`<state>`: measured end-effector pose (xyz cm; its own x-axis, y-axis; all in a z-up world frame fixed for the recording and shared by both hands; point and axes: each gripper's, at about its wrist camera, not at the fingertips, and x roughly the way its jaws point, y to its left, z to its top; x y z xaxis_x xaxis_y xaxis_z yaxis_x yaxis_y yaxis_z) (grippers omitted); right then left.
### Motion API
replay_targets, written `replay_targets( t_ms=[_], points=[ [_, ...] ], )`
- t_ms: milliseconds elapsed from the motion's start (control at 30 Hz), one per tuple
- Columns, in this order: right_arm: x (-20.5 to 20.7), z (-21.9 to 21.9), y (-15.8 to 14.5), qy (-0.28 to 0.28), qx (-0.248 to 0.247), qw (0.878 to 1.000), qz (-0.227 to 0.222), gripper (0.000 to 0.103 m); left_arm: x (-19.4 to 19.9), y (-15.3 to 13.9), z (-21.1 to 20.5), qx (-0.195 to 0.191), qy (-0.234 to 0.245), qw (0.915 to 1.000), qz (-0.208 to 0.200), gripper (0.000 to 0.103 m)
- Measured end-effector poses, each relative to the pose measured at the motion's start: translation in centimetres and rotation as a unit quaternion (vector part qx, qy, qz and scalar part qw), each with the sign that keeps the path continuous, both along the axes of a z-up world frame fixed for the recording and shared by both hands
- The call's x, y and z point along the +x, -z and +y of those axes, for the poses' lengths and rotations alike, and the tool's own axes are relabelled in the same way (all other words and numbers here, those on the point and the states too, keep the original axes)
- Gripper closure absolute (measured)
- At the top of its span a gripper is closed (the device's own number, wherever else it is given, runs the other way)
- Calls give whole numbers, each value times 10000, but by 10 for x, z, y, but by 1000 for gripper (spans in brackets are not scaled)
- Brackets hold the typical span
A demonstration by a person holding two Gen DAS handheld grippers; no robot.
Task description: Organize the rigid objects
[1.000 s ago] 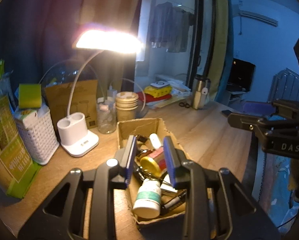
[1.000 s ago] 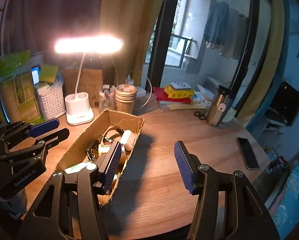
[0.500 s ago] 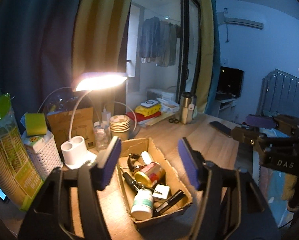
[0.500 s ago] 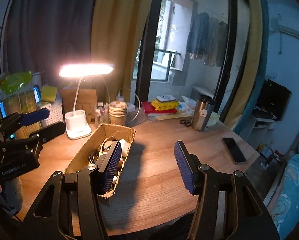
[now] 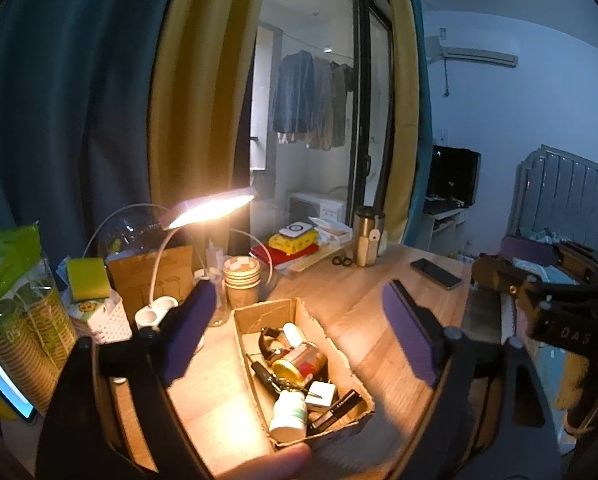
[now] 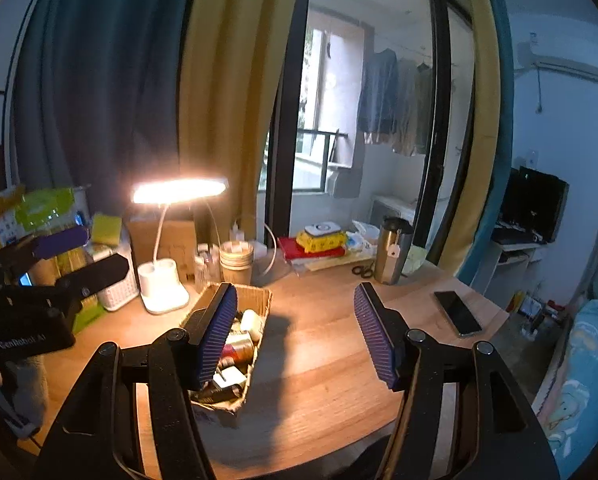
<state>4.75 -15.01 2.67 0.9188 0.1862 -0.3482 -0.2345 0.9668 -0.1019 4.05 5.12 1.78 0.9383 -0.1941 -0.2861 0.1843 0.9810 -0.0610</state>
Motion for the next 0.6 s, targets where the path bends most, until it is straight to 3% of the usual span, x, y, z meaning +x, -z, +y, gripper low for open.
replay_targets(
  t_ms=[233,600],
  points=[
    [-19,-4,-15,142,164,9992,-334,38,-13,-10,2,107,-235,9992,-302,9],
    [-22,-3,-16,173,243,9988,-378,35,-16,-17,10,59,-402,9981,-459,6]
  ],
)
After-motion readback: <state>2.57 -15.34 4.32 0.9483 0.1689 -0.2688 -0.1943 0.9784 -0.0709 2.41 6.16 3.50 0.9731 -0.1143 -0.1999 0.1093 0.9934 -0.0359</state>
